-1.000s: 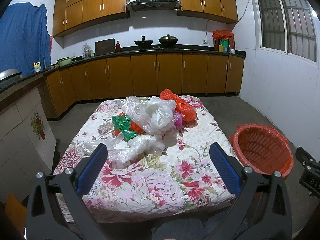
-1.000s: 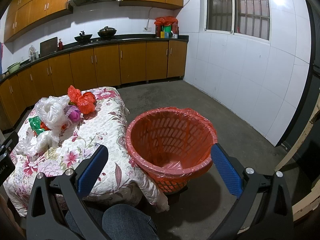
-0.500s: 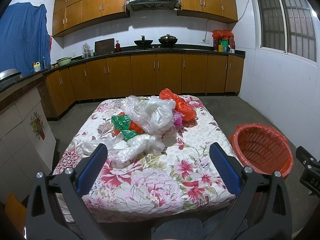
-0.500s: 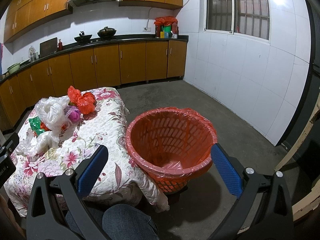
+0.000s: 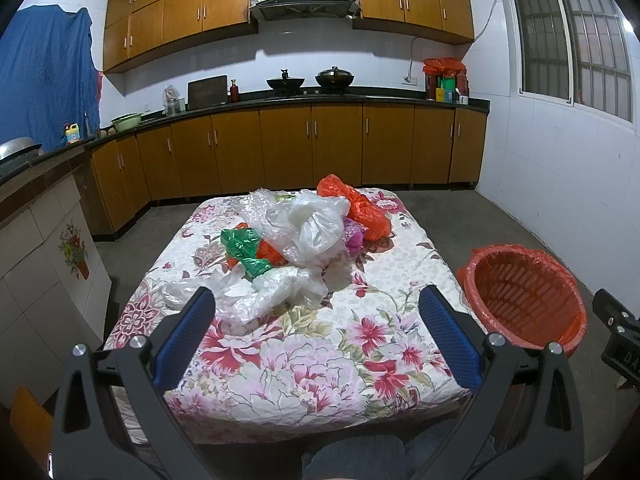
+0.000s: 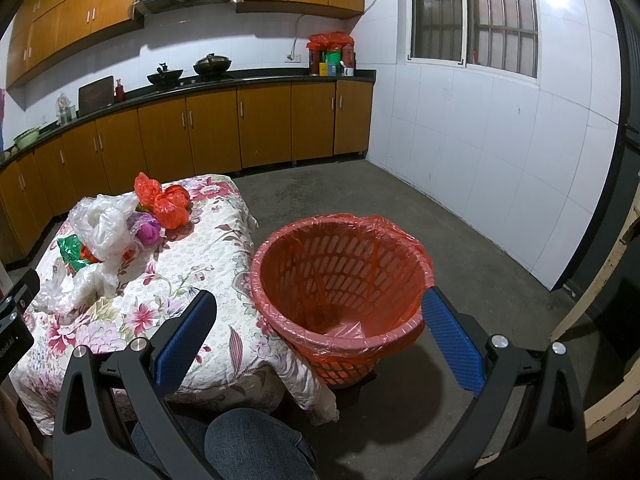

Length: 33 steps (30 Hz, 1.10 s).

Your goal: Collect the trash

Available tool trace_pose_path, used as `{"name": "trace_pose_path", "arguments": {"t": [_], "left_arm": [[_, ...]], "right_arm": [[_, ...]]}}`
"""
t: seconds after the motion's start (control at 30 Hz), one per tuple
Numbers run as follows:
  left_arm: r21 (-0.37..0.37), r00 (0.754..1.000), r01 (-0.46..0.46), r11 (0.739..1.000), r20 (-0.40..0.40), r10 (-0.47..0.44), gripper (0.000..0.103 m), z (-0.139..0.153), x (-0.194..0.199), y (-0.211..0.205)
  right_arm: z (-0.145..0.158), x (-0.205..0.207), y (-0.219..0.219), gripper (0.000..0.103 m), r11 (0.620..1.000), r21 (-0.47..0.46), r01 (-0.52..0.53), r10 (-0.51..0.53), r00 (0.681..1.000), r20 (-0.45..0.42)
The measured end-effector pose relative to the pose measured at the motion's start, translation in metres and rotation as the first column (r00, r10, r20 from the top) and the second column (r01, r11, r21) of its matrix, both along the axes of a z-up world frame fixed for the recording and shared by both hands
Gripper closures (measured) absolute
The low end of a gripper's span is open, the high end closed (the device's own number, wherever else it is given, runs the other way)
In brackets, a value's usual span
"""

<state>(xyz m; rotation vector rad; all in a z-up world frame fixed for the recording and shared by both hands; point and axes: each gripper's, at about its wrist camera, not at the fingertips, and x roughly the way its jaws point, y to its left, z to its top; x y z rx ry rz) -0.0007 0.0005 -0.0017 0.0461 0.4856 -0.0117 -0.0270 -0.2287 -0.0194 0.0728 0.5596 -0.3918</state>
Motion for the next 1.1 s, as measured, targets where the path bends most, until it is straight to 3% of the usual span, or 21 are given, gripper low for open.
{"name": "trace_pose_path", "arguments": {"t": [0.27,0.53,0.97,1.1], "left_arm": [[0.004,1.000,-0.008,1.000,-0.003,0.008,0.004,-0.003,0.001,-0.002],[0.005,0.994,-0.095,0.995,-0.048,0.095,0.004,-0.026,0.018,0.030],[-0.015,0.941,-0.304,0.953,-0.161,0.298,0.004,-0.062,0.068,0.128],[-0.019,0.934,-0.324,0.946,-0.164,0.317,0.004,-0.068,0.081,0.145]], "right_arm": [[0.000,0.002,-0.001,0.002,1.000,0.000,-0.012,0.012,1.000,0.005],[0.002,0.025,0.017,0.002,0.992,0.031,-0.121,0.120,0.992,0.027],[-0.009,0.137,0.085,0.002,0.928,0.109,-0.357,0.357,0.934,0.013],[-0.015,0.184,0.123,0.018,0.890,0.111,-0.443,0.447,0.894,-0.016]]}}
